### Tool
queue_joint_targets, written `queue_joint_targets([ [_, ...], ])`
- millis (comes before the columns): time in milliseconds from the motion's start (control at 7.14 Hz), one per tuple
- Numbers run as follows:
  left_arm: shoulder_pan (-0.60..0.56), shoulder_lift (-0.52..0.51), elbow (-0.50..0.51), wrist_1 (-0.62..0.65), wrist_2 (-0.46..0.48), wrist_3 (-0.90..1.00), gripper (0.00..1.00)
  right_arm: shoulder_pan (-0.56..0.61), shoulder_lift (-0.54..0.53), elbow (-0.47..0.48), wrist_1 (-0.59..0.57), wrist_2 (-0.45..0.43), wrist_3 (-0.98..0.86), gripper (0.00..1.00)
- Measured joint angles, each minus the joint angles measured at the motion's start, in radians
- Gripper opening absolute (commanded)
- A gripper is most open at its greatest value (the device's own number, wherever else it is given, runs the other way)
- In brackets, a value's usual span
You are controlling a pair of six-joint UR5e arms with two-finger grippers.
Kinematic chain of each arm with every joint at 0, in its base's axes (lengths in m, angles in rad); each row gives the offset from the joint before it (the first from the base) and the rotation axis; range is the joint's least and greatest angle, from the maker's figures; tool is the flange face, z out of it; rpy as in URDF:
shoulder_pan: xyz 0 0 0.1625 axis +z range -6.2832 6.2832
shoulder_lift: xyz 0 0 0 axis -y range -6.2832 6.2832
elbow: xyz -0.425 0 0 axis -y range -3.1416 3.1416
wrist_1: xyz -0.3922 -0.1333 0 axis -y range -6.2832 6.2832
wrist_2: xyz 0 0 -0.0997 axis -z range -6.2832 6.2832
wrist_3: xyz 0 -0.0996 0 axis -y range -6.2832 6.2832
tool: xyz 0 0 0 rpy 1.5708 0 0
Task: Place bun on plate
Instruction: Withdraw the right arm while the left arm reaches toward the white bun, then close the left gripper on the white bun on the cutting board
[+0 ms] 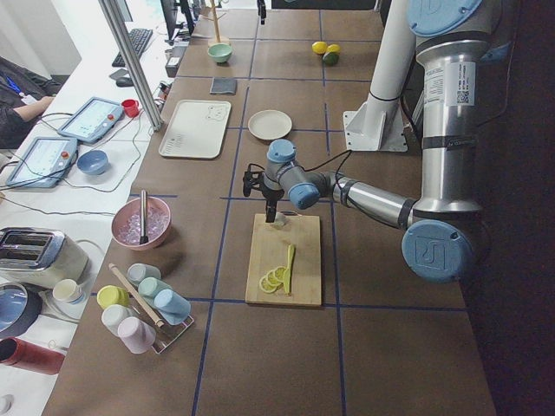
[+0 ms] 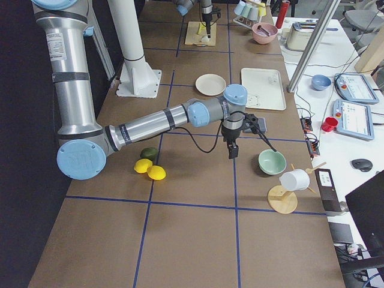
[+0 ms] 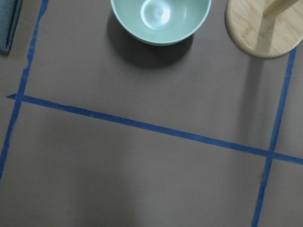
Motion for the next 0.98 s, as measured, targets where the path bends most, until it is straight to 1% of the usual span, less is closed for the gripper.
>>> queue_joint_targets([
  [560, 0.048, 0.033, 0.009, -0.004, 0.008, -0.006, 1.0, 0.014, -0.016, -0.004, -0.005, 0.003, -0.023, 1.0],
  [700, 0.057, 0.038, 0.009, -0.003, 0.007, -0.007, 0.97, 0.014, -0.017, -0.004, -0.005, 0.003, -0.023, 1.0],
  [980, 0.063, 0.041, 0.009, -0.003, 0.007, -0.01, 0.76, 0.014, -0.018, -0.004, -0.005, 0.004, -0.022, 1.0],
])
